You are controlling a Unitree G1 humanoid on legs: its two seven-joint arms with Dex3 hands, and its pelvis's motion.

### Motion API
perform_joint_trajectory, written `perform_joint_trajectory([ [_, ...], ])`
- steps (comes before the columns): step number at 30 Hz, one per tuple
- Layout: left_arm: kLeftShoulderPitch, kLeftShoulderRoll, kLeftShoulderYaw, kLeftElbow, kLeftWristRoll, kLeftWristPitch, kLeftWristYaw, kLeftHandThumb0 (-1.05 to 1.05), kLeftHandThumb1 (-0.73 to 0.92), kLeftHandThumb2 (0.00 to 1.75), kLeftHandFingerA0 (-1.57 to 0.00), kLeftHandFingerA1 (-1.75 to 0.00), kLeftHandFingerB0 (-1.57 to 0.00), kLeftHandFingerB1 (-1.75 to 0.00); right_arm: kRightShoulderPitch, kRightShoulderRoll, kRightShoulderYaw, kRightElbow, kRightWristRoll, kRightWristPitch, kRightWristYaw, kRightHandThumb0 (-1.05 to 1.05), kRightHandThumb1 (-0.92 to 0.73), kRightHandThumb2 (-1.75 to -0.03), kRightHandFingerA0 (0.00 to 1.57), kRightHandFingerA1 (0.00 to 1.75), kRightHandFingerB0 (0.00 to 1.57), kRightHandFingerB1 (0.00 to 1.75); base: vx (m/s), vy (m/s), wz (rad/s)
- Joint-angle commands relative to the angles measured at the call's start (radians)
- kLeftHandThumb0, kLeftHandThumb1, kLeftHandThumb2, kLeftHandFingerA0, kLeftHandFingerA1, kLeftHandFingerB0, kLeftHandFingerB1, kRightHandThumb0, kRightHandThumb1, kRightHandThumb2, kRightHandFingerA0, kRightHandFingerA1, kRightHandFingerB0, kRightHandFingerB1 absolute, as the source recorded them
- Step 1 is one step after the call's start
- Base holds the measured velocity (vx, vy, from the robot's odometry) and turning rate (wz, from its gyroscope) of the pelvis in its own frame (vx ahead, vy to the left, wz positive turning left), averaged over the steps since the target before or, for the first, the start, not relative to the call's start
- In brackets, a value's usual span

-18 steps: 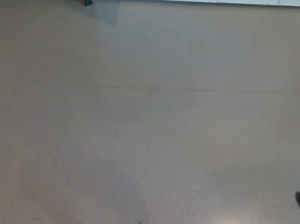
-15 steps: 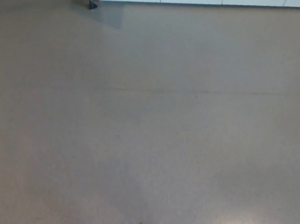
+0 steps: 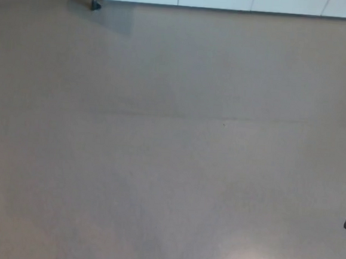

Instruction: The robot walks towards an open cabinet and lifts its left hand to push the door towards the right to close it.

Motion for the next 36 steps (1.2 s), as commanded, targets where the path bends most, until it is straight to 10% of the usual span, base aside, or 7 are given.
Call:
perform_joint_trajectory([
  [1, 0.026, 0.006, -0.01, 0.001, -0.009, -0.024, -0.002, 0.01, 0.75, 0.6, -0.5, -0.47, -0.43, -0.43, 0.051, -0.008, 0.001, -0.02, 0.012, -0.013, -0.005, -0.11, -0.59, -0.56, 0.65, 0.51, 0.45, 0.42, 0.24, 0.031, 0.11],
  [36, 0.139, 0.0, -0.052, -0.025, -0.009, -0.017, -0.02, -0.05, 0.74, 0.6, -0.5, -0.47, -0.4, -0.42, 0.196, 0.008, 0.023, -0.018, 0.015, -0.039, -0.006, -0.07, -0.58, -0.56, 0.67, 0.53, 0.49, 0.44, 0.37, 0.036, 0.02],
])
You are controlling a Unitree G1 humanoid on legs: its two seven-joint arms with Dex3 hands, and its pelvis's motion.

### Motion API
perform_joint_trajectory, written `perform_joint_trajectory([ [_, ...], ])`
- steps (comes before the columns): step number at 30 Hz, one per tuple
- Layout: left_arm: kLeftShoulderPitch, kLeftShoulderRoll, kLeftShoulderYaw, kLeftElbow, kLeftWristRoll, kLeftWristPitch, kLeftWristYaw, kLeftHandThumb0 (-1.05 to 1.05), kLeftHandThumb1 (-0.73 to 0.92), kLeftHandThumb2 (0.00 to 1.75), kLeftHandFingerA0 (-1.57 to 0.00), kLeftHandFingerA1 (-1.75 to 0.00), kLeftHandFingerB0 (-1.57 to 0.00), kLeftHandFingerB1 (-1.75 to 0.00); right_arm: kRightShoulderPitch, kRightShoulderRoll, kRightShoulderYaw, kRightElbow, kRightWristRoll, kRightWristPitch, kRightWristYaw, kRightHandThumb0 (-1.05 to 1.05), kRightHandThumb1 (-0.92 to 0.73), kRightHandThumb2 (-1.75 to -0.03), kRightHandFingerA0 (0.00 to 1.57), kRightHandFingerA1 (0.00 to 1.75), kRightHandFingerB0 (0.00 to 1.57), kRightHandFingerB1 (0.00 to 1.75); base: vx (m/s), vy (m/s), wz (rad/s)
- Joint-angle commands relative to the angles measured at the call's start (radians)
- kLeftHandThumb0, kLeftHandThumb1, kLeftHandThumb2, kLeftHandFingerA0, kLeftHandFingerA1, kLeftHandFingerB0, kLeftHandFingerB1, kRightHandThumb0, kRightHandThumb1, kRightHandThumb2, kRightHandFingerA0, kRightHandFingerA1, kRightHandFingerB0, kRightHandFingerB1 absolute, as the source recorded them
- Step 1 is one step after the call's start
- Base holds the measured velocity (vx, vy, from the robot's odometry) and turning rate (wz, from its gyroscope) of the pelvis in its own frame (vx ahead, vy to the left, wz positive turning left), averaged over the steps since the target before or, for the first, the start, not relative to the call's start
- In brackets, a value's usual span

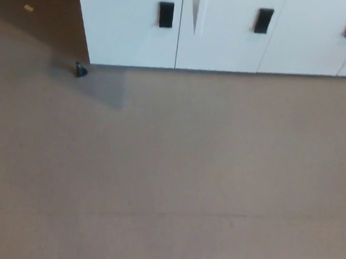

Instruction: The robot walks towards an open cabinet and lifts its left hand to push the door towards the right to close it.

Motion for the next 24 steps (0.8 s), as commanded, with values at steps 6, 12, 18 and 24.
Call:
perform_joint_trajectory([
  [6, 0.011, 0.014, -0.018, -0.006, -0.004, 0.003, -0.003, 0.05, 0.77, 0.61, -0.51, -0.48, -0.42, -0.42, 0.027, -0.009, 0.007, -0.011, -0.004, -0.009, -0.026, -0.07, -0.58, -0.57, 0.65, 0.53, 0.48, 0.44, 0.51, -0.06, 0.22],
  [12, 0.01, 0.013, -0.016, -0.004, -0.008, 0.0, -0.007, 0.02, 0.76, 0.6, -0.52, -0.49, -0.43, -0.43, 0.023, -0.008, 0.002, 0.002, 0.01, -0.017, -0.016, -0.07, -0.59, -0.57, 0.66, 0.53, 0.49, 0.44, 0.52, -0.037, -0.13],
  [18, 0.018, 0.018, -0.021, -0.01, -0.007, -0.004, -0.026, 0.02, 0.77, 0.62, -0.49, -0.47, -0.39, -0.42, 0.028, -0.013, 0.014, 0.0, -0.008, -0.023, -0.024, -0.1, -0.59, -0.56, 0.69, 0.53, 0.5, 0.44, 0.52, 0.069, -0.33],
  [24, 0.017, 0.019, -0.023, -0.007, -0.005, -0.005, -0.02, 0.03, 0.77, 0.61, -0.5, -0.48, -0.41, -0.43, 0.025, -0.016, 0.017, 0.012, -0.005, -0.029, -0.021, -0.08, -0.58, -0.56, 0.69, 0.55, 0.49, 0.44, 0.43, 0.213, -0.23],
])
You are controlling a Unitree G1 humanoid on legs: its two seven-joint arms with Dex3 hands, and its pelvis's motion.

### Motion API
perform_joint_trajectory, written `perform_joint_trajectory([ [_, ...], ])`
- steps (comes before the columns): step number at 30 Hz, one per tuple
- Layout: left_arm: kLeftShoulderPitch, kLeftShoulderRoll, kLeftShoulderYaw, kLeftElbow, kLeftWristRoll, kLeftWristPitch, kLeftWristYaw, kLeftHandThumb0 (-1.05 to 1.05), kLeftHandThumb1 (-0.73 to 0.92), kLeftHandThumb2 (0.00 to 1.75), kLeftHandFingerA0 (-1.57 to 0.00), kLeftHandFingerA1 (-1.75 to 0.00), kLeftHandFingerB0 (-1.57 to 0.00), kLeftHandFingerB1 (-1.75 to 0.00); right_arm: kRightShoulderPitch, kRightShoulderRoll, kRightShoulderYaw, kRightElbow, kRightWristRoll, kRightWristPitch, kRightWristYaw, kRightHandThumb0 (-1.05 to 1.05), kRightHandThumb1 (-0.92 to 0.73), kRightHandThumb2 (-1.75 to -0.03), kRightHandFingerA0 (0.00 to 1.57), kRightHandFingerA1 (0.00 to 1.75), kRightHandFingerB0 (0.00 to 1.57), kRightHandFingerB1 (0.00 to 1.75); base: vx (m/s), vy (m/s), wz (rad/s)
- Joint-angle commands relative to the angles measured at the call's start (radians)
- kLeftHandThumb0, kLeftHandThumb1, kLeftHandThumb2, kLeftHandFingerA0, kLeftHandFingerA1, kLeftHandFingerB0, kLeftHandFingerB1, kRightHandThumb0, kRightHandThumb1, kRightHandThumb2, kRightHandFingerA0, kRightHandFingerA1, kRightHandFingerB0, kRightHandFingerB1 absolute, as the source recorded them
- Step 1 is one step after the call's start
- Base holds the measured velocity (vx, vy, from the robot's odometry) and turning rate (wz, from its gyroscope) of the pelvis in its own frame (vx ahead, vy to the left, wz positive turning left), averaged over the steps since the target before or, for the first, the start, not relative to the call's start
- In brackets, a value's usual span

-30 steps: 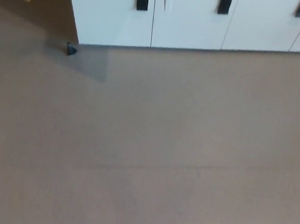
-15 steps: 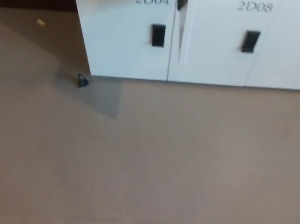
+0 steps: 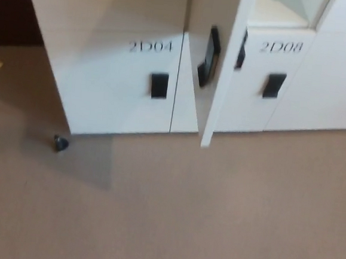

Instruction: The robot walks towards an open cabinet and lifts its left hand to push the door towards the right to close it.

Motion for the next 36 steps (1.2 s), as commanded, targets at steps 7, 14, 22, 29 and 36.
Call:
perform_joint_trajectory([
  [7, 0.019, 0.009, -0.002, 0.008, -0.005, -0.004, -0.009, -0.01, 0.76, 0.6, -0.49, -0.47, -0.41, -0.42, 0.01, -0.024, 0.001, 0.015, -0.004, -0.005, -0.012, -0.09, -0.59, -0.57, 0.7, 0.53, 0.5, 0.44, 0.28, 0.077, -0.18],
  [14, 0.017, 0.01, -0.002, 0.001, -0.007, -0.003, -0.009, 0.0, 0.75, 0.61, -0.5, -0.48, -0.41, -0.43, -0.008, -0.031, 0.011, 0.023, -0.006, -0.014, -0.004, -0.09, -0.59, -0.57, 0.7, 0.56, 0.5, 0.45, 0.36, -0.021, -0.3],
  [22, 0.019, 0.014, -0.001, 0.02, -0.001, -0.023, -0.007, 0.04, 0.81, 0.62, -0.49, -0.47, -0.41, -0.43, -0.026, -0.035, 0.023, 0.035, -0.011, -0.011, -0.007, -0.11, -0.57, -0.55, 0.72, 0.56, 0.52, 0.44, 0.35, 0.085, -0.58],
  [29, 0.016, 0.013, -0.003, 0.014, -0.002, -0.015, 0.002, 0.02, 0.76, 0.62, -0.5, -0.48, -0.42, -0.43, -0.03, -0.041, 0.035, 0.04, -0.017, -0.018, -0.013, -0.11, -0.59, -0.56, 0.72, 0.55, 0.52, 0.44, 0.22, 0.248, -0.38],
  [36, 0.014, 0.017, -0.013, 0.02, 0.005, -0.029, -0.01, 0.01, 0.78, 0.61, -0.5, -0.47, -0.43, -0.43, -0.035, -0.043, 0.035, 0.05, -0.012, -0.02, -0.011, -0.12, -0.58, -0.56, 0.72, 0.55, 0.52, 0.44, 0.05, 0.105, -0.24],
])
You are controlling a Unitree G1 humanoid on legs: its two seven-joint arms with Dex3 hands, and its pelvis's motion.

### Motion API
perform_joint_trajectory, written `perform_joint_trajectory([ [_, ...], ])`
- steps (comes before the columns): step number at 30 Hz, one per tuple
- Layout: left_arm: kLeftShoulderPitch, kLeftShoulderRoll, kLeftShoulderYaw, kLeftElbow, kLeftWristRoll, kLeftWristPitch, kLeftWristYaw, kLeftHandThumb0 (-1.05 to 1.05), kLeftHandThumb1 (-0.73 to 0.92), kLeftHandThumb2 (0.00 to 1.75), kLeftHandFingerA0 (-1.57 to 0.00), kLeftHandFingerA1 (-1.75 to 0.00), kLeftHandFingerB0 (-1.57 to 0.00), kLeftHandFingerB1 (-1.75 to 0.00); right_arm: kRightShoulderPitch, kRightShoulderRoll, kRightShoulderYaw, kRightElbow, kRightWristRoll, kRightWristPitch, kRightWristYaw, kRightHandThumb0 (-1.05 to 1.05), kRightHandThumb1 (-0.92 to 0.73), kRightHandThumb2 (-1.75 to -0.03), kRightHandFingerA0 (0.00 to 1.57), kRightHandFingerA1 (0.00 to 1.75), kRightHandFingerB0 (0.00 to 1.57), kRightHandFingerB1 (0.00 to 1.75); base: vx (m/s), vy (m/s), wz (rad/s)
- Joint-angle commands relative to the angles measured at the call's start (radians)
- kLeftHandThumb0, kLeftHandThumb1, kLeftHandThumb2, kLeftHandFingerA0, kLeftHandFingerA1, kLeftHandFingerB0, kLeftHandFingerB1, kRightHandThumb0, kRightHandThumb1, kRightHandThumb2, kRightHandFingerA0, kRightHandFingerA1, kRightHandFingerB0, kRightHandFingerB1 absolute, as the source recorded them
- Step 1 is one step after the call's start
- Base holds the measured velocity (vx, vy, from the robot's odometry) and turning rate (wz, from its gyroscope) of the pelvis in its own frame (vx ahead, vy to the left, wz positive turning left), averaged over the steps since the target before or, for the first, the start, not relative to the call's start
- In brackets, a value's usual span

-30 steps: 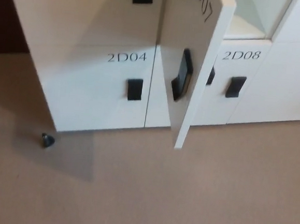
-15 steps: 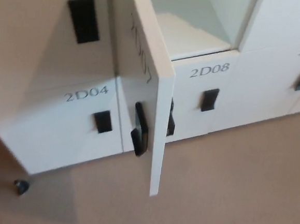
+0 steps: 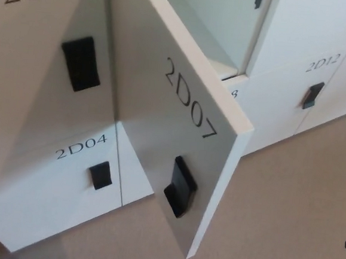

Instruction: The robot walks towards an open cabinet and lifts its left hand to push the door towards the right to close it.

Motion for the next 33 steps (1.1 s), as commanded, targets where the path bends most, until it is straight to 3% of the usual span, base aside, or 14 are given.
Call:
perform_joint_trajectory([
  [1, -0.006, 0.013, -0.005, 0.001, 0.001, -0.01, 0.003, -0.02, 0.75, 0.6, -0.51, -0.47, -0.45, -0.44, -0.006, -0.02, -0.008, 0.016, 0.002, -0.009, -0.008, -0.1, -0.58, -0.56, 0.72, 0.56, 0.52, 0.45, 0.05, 0.035, -0.2],
  [19, 0.02, 0.005, -0.047, -0.09, 0.01, -0.004, -0.023, -0.05, 0.78, 0.62, -0.48, -0.47, -0.41, -0.42, -0.008, -0.018, -0.001, 0.02, 0.001, -0.028, -0.013, -0.12, -0.58, -0.56, 0.75, 0.57, 0.56, 0.46, 0.04, -0.042, -0.21],
  [28, 0.232, -0.097, -0.072, -0.548, -0.057, 0.082, -0.026, -0.06, 0.78, 0.62, -0.48, -0.45, -0.4, -0.41, -0.006, -0.023, -0.002, 0.033, 0.003, -0.027, -0.009, -0.13, -0.58, -0.55, 0.72, 0.55, 0.53, 0.45, 0.03, 0.173, -0.04],
  [33, 0.276, -0.1, -0.057, -0.604, -0.05, 0.067, -0.02, -0.05, 0.77, 0.61, -0.44, -0.45, -0.36, -0.4, 0.004, -0.019, 0.0, 0.029, 0.002, -0.03, -0.008, -0.1, -0.6, -0.56, 0.75, 0.56, 0.54, 0.45, 0.0, -0.024, 0.01],
])
